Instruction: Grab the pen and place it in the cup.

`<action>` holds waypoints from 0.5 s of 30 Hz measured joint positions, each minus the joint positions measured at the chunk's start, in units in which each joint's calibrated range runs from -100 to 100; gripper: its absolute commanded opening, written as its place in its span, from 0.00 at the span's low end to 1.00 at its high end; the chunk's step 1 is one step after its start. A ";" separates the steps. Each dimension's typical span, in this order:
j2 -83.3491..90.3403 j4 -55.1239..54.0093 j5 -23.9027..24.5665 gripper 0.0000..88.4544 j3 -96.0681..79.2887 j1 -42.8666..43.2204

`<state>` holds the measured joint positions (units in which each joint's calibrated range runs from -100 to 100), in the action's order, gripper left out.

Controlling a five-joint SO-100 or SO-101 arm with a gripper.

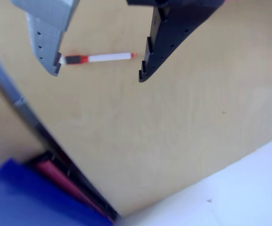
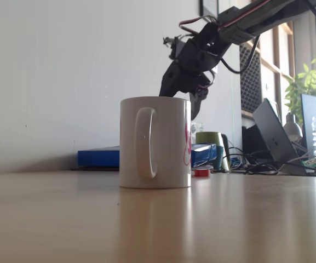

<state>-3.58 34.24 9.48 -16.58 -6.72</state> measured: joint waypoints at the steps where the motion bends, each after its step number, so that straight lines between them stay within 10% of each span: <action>1: -1.35 -0.08 1.37 0.44 0.80 0.22; 15: -12.72 -0.08 13.83 0.42 5.59 0.22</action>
<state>-16.29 34.15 23.30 -10.99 -6.49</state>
